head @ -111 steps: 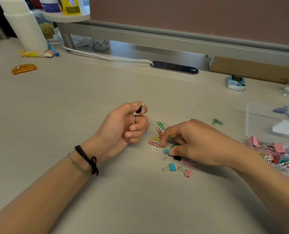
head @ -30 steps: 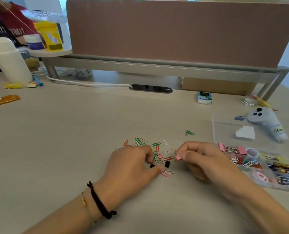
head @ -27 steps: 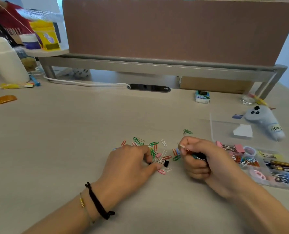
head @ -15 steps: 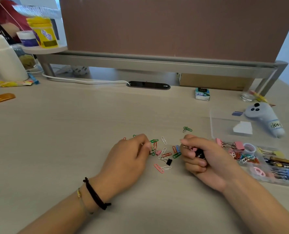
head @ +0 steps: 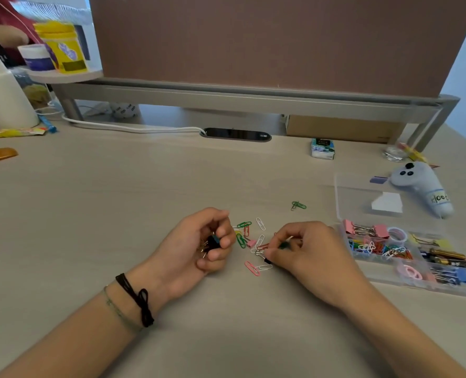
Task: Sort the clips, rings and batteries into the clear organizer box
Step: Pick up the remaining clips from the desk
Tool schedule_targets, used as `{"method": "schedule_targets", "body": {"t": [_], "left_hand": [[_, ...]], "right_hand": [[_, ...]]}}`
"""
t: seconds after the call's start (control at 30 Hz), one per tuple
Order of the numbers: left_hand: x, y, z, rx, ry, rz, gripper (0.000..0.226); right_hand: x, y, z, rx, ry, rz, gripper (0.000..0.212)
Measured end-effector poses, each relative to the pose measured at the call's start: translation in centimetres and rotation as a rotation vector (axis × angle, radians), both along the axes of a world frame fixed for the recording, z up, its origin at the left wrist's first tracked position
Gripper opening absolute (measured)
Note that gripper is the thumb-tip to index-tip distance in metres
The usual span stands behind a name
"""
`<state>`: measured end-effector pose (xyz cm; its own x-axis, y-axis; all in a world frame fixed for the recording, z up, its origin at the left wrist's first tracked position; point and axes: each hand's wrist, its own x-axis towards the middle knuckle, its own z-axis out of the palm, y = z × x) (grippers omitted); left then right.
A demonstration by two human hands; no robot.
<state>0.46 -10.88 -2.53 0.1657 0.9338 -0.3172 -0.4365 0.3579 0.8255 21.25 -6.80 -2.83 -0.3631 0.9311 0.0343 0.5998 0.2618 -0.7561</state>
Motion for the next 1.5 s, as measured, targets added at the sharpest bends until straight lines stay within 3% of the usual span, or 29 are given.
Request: {"method": "schedule_targets", "body": {"t": [0.13,0.23,0.37,0.63,0.73,0.87,0.93,1.03,1.13,1.23,1.3,1.4,1.5], "left_hand": [[0.4,-0.1,0.1,0.047,0.145,-0.014,0.028],[0.8,0.1,-0.4,0.234,0.535,0.093,0.028],[1.1,0.2,-1.3,0.533,1.017,0.124,0.003],[1.6,0.4,-2.3,0.626,1.435,0.037,0.013],[1.5,0.7,-2.1,0.617,1.513,0.021,0.014],[1.8,0.8,-1.8,0.595,1.590,0.003,0.015],[1.6,0.9,-1.8,0.597,1.467,0.050,0.017],[1.3,1.0,-1.6,0.593,1.132,0.179,0.022],[1.1,1.2,-0.6,0.492,0.923,0.244,0.028],[0.9,1.4,0.3,0.471,1.015,0.187,0.026],[1.0,1.6,0.7,0.375,0.935,0.205,0.029],[1.3,2.2,1.2,0.089,0.445,0.218,0.030],[2.9,3.3,1.7,-0.080,-0.057,0.193,0.028]], "right_hand": [[-0.1,0.0,-0.3,0.077,-0.141,-0.040,0.011],[-0.2,-0.1,-0.4,0.115,-0.181,-0.036,0.009],[-0.4,-0.2,0.0,0.115,-0.192,0.011,0.011],[0.1,-0.1,-0.1,0.035,-0.128,0.113,0.014],[0.5,0.2,0.5,-0.081,0.053,0.120,0.015],[1.9,1.2,1.3,-0.571,0.681,0.151,0.020],[2.4,1.7,1.2,-0.842,1.016,0.269,0.018],[2.7,2.0,1.1,-0.978,1.246,0.371,0.014],[2.5,1.8,1.3,-0.991,1.293,0.333,0.009],[2.3,1.8,1.3,-0.976,1.273,0.239,0.010],[2.2,1.7,1.3,-0.959,1.258,0.209,0.008],[2.3,1.6,1.6,-0.960,1.257,0.152,0.027],[2.9,2.0,2.1,-0.946,1.348,0.079,0.022]]}}
